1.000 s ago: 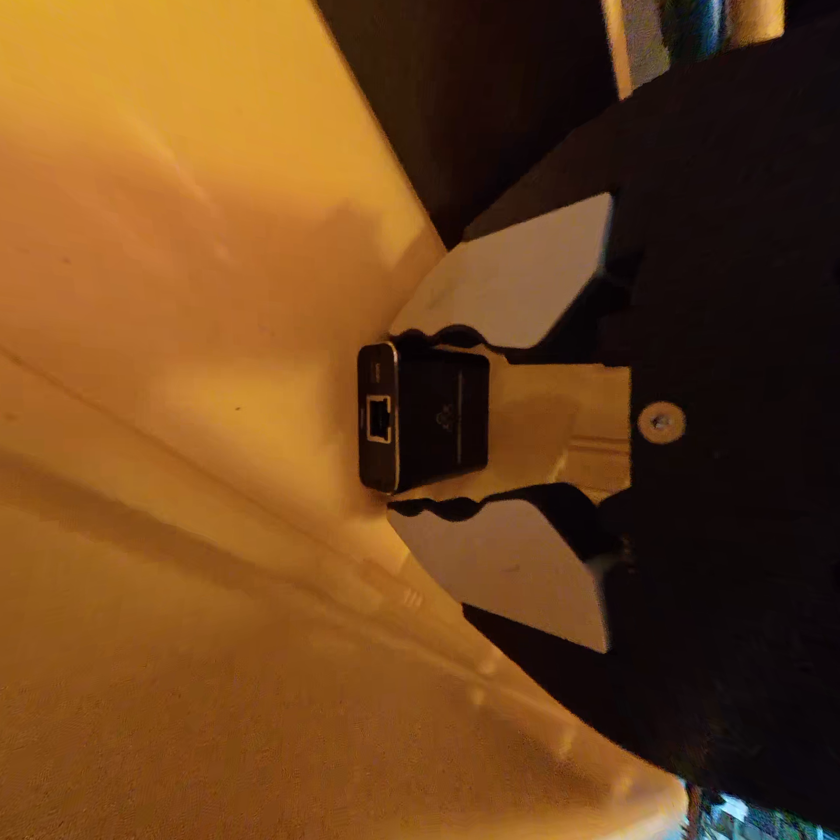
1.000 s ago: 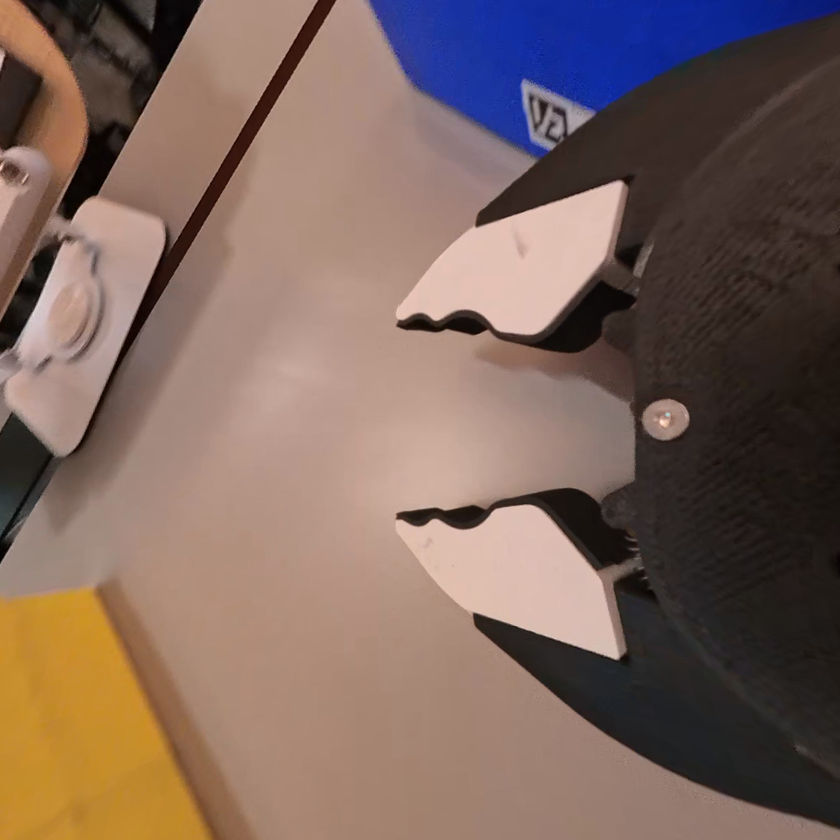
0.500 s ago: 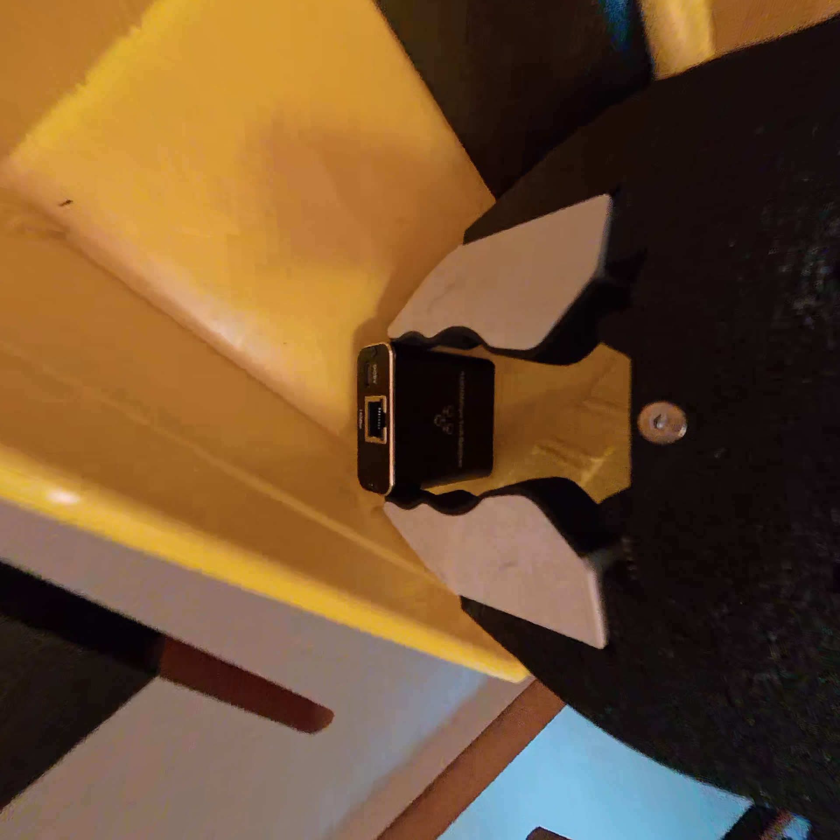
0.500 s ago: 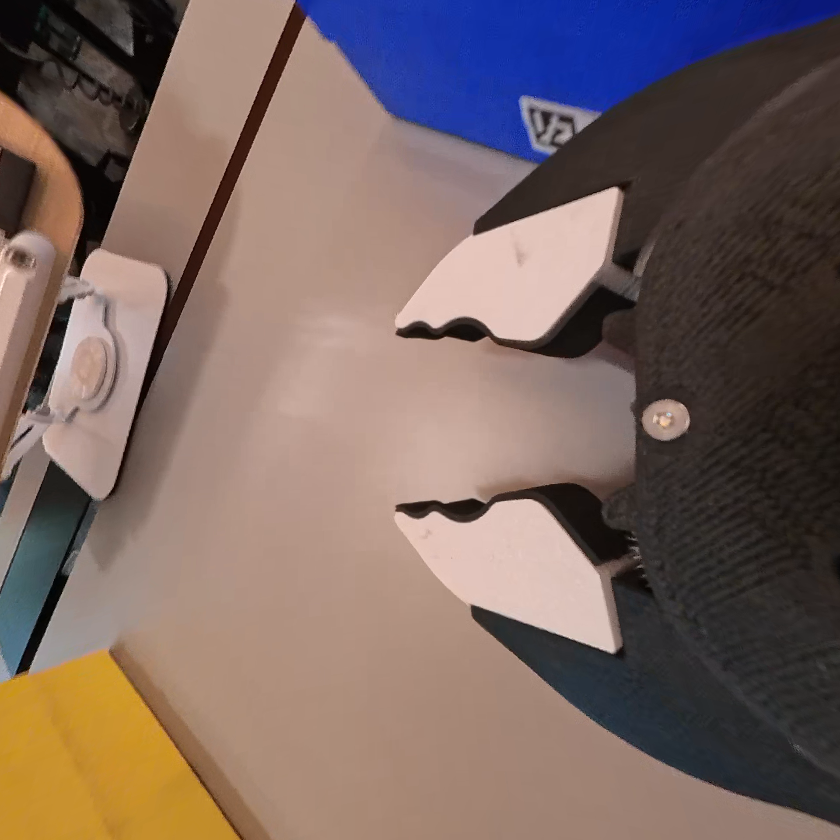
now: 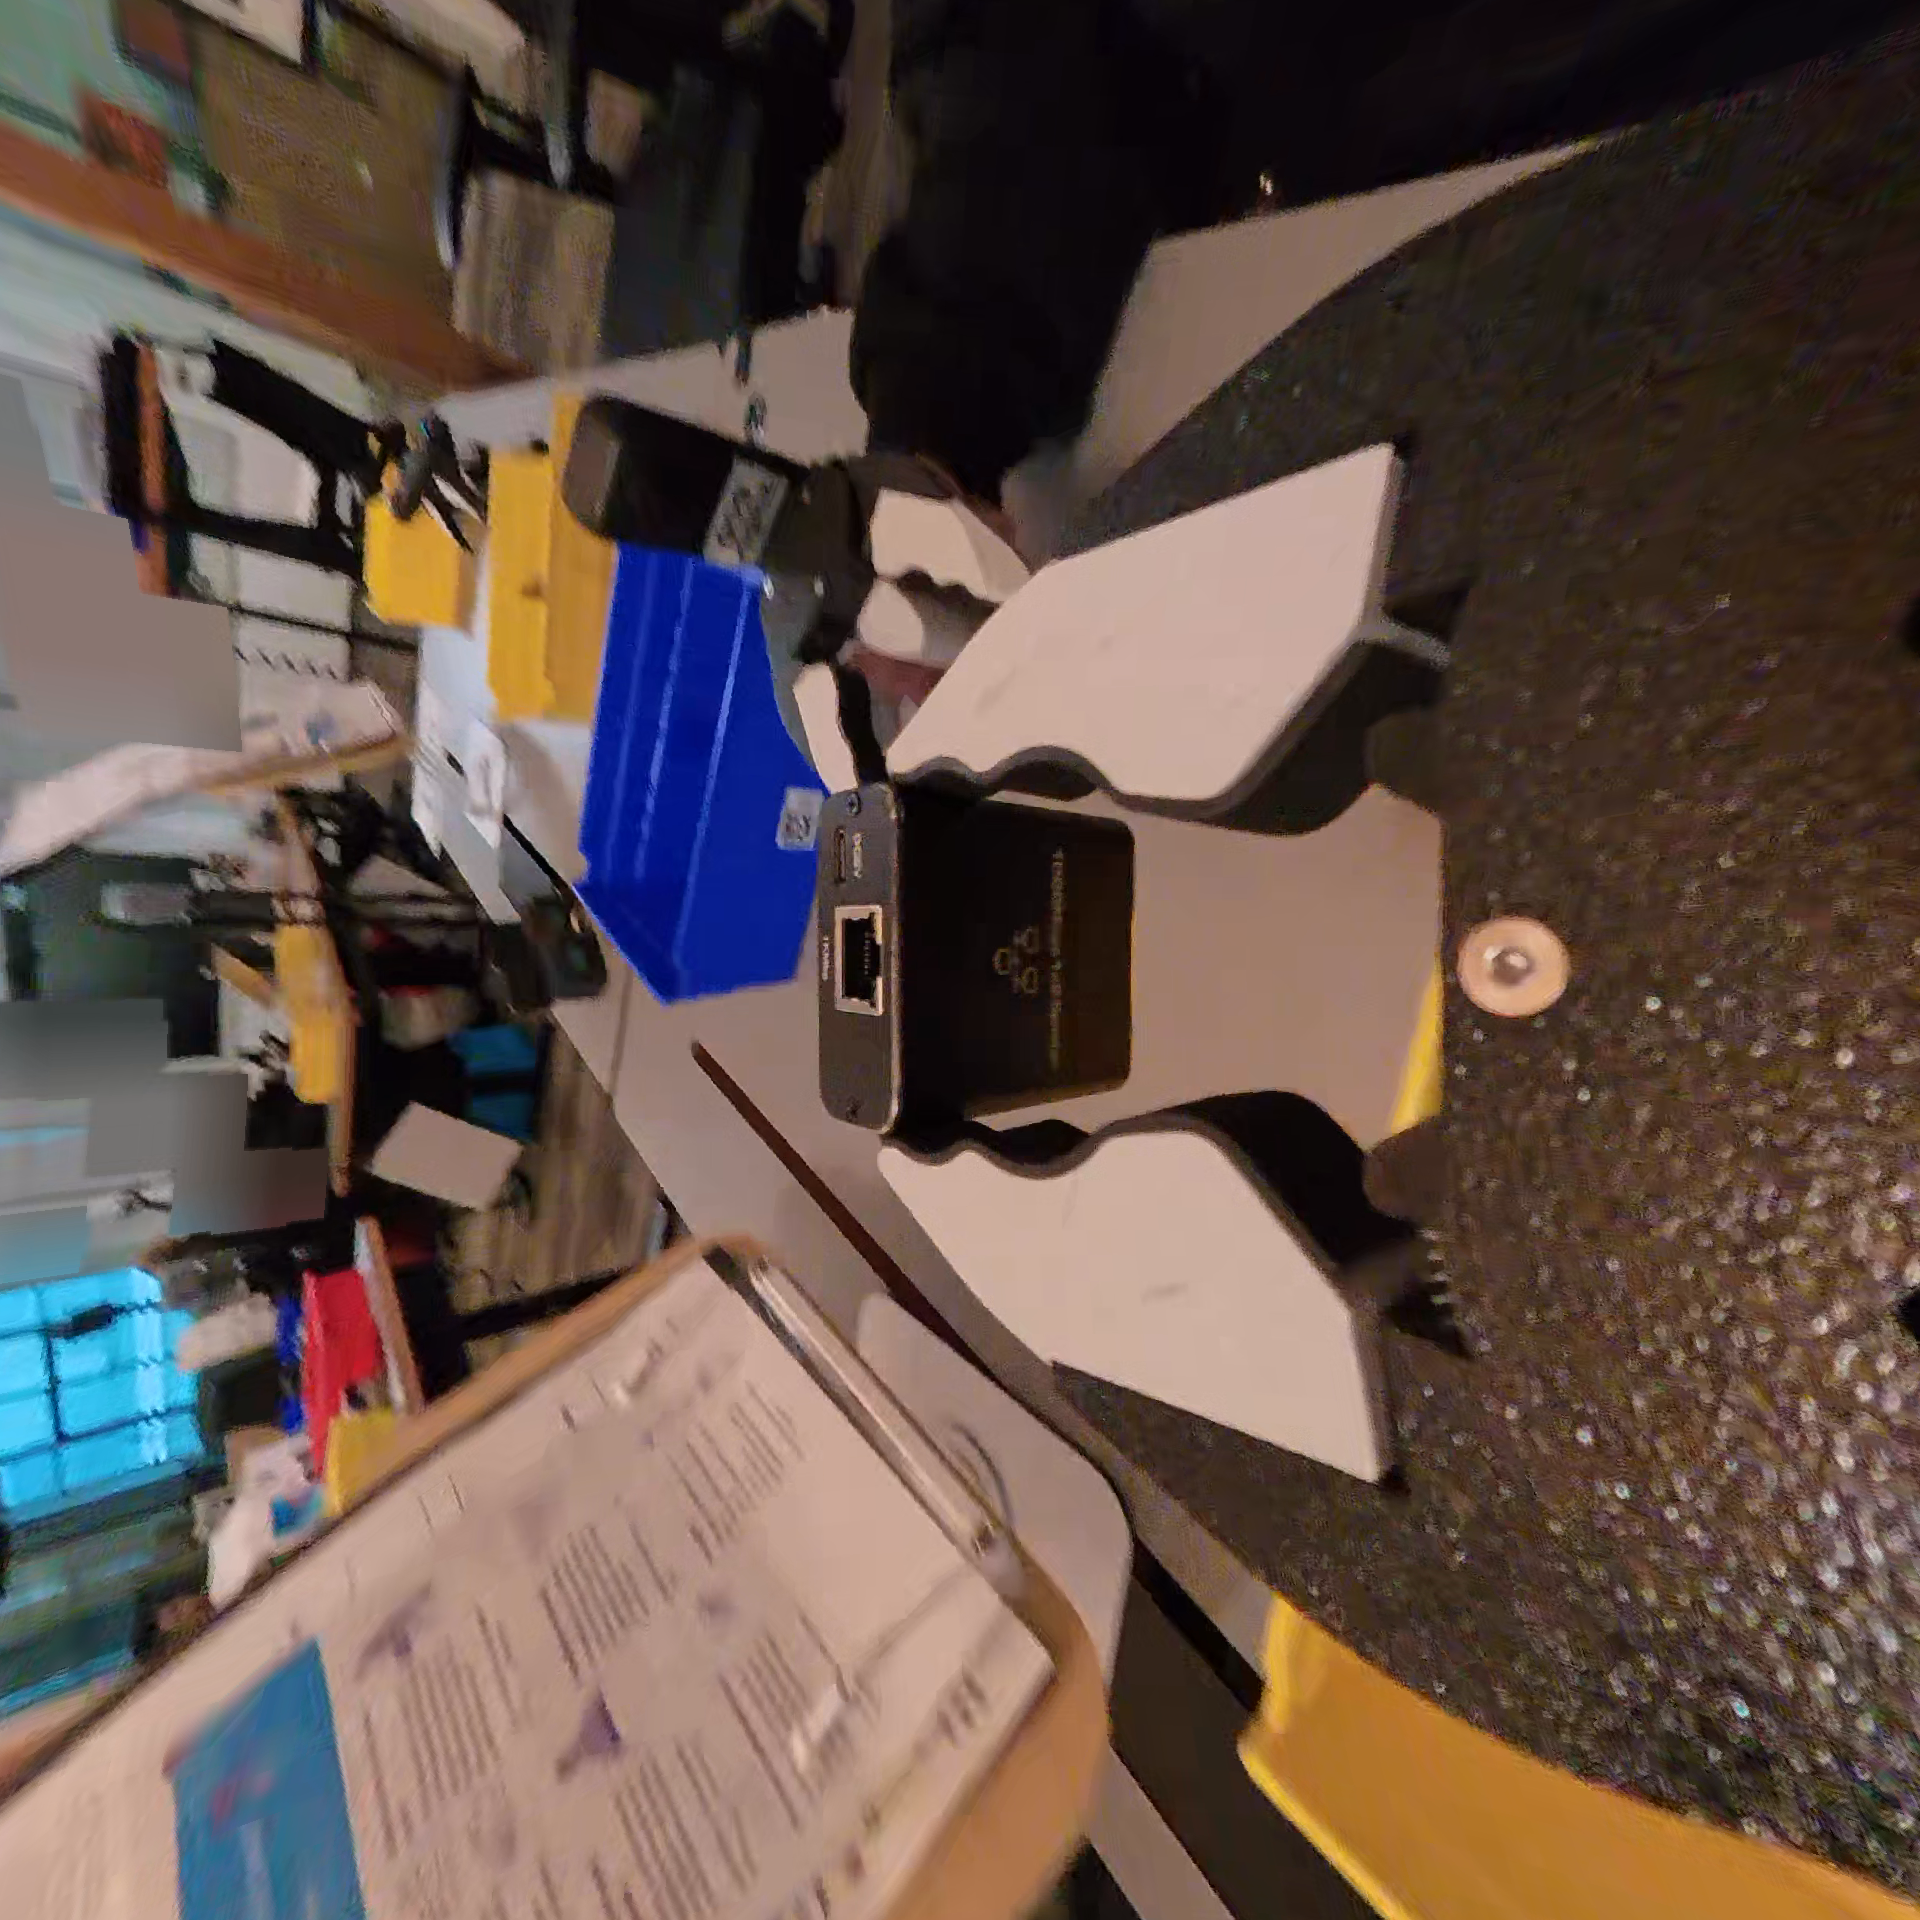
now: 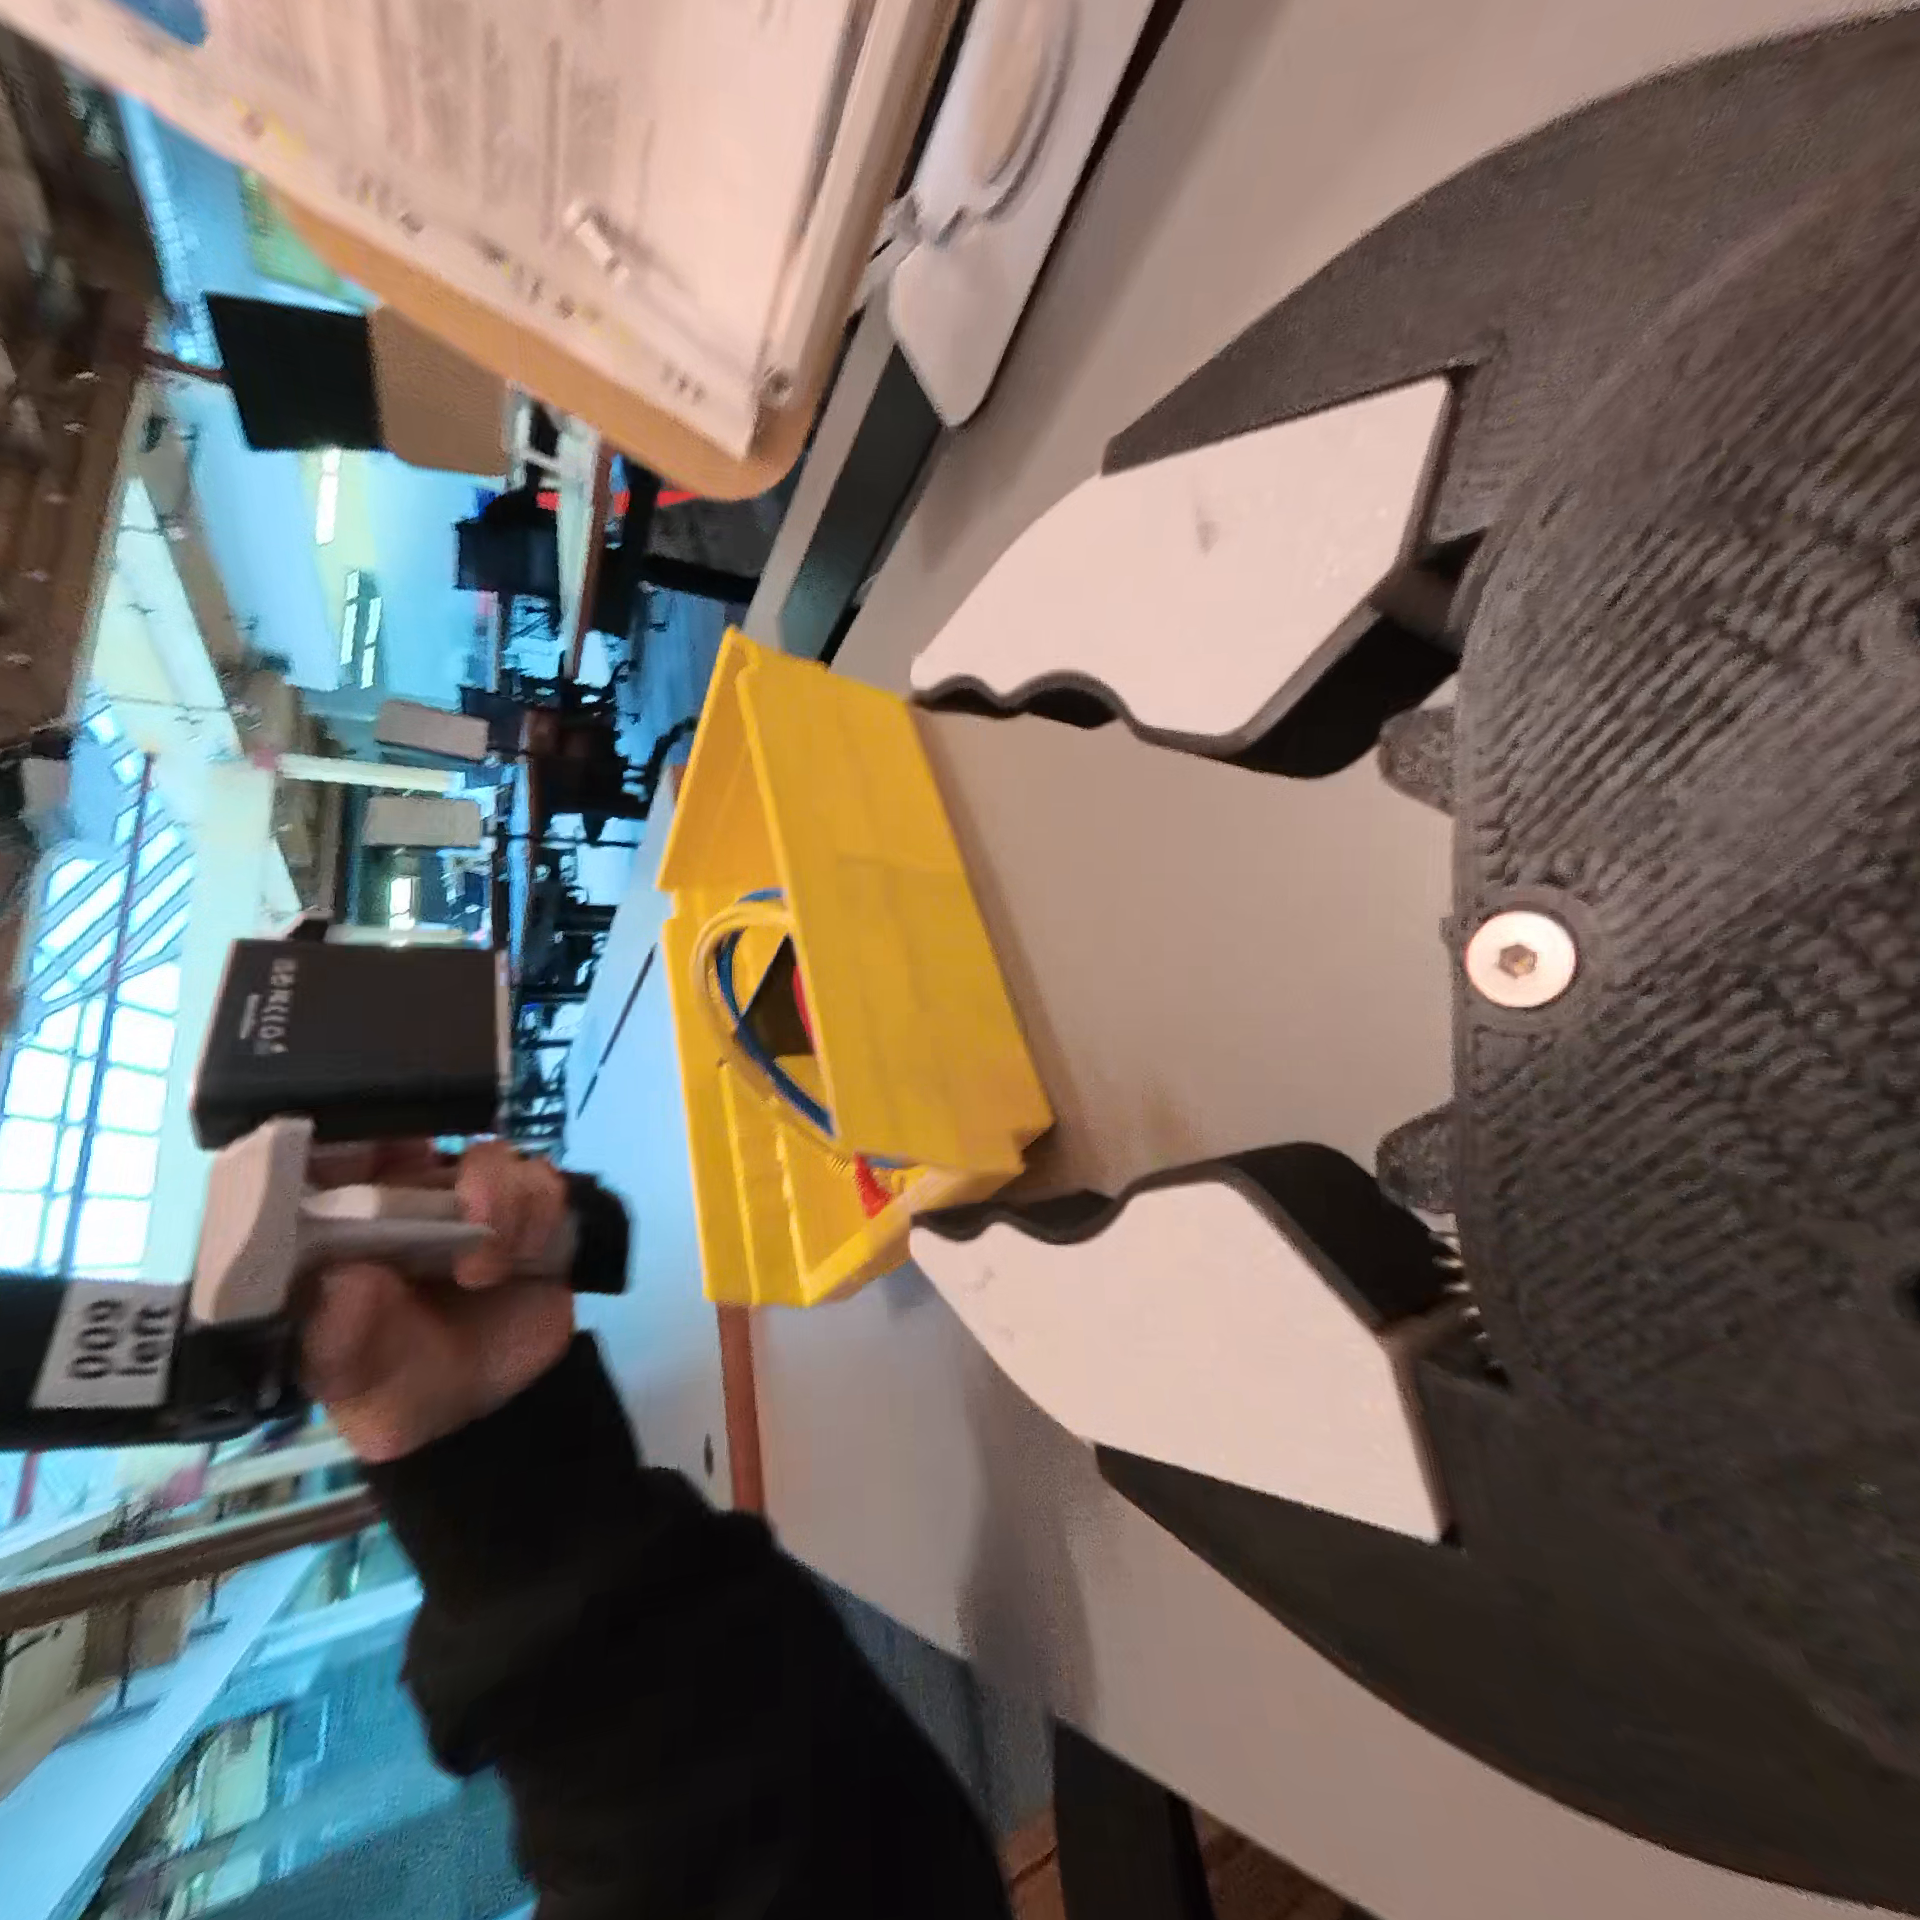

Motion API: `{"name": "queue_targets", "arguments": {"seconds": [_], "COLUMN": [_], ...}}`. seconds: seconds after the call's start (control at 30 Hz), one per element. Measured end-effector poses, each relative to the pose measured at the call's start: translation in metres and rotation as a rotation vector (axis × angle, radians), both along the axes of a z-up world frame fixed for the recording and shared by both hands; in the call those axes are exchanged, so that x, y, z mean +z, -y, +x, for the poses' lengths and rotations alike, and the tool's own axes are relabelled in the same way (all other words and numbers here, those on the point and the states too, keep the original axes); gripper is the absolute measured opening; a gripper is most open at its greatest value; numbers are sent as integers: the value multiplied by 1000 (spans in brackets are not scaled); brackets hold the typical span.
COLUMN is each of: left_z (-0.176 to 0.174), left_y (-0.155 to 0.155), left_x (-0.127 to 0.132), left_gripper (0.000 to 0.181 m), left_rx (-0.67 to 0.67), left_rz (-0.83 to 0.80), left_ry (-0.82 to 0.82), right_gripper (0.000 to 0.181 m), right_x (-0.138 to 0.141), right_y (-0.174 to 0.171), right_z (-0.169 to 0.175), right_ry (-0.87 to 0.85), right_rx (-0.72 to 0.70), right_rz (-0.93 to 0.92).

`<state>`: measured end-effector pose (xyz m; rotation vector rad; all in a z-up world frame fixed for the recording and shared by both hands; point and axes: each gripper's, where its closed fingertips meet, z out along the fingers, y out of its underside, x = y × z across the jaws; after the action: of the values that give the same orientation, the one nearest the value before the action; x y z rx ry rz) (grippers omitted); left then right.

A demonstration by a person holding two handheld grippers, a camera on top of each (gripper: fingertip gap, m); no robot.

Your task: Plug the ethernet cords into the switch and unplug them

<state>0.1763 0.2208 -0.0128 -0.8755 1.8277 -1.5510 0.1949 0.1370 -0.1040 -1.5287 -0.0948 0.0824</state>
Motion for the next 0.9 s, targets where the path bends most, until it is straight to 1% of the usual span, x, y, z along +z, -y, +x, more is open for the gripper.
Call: {"name": "queue_targets", "arguments": {"seconds": [0.07, 0.13, 0.17, 0.2, 0.27, 0.33, 0.37, 0.4, 0.47, 0.5, 0.53, 0.6, 0.67, 0.7, 0.77, 0.83, 0.9], "left_z": [-15, -26, -27, -25, -22, -22, -21, -20, -23, -24, -24, -24, -24, -24, -26, -36, -46], "left_y": [46, 81, 92, 98, 106, 115, 119, 121, 124, 124, 125, 124, 123, 121, 113, 110, 109], "left_x": [-9, -21, -26, -31, -39, -43, -45, -46, -42, -38, -37, -37, -40, -42, -49, -56, -67], "left_gripper": [60, 60, 60, 60, 60, 60, 60, 60, 60, 60, 60, 59, 58, 59, 82, 84, 77], "left_rx": [-82, -148, -138, -105, -48, -46, -40, -33, -91, -125, -147, -155, -153, -144, -113, -158, -207], "left_rz": [-83, -169, -226, -294, -443, -591, -652, -704, -838, -916, -964, -982, -928, -876, -776, -713, -676], "left_ry": [56, 87, 91, 87, 70, 33, 14, 4, -20, -38, -55, -63, -74, -82, -124, -216, -356], "right_gripper": [98, 99, 96, 92, 91, 71, 67, 57, 33, 25, 23, 23, 23, 23, 23, 23, 23], "right_x": [11, 26, 31, 34, 39, 39, 38, 39, 39, 37, 37, 37, 36, 36, 34, 30, 23], "right_y": [-6, -6, -5, -3, 9, 19, 22, 25, 32, 33, 34, 36, 37, 38, 43, 49, 51], "right_z": [-27, -49, -52, -49, -42, -47, -51, -53, -54, -54, -55, -53, -48, -46, -43, -40, -38], "right_ry": [23, 48, 81, 134, 298, 489, 556, 599, 685, 725, 740, 759, 807, 866, 1032, 1162, 1302], "right_rx": [48, 64, 16, -69, -262, -354, -375, -394, -445, -459, -460, -463, -474, -473, -471, -466, -468], "right_rz": [61, 163, 202, 231, 311, 355, 362, 368, 370, 360, 361, 335, 271, 248, 202, 164, 116]}}
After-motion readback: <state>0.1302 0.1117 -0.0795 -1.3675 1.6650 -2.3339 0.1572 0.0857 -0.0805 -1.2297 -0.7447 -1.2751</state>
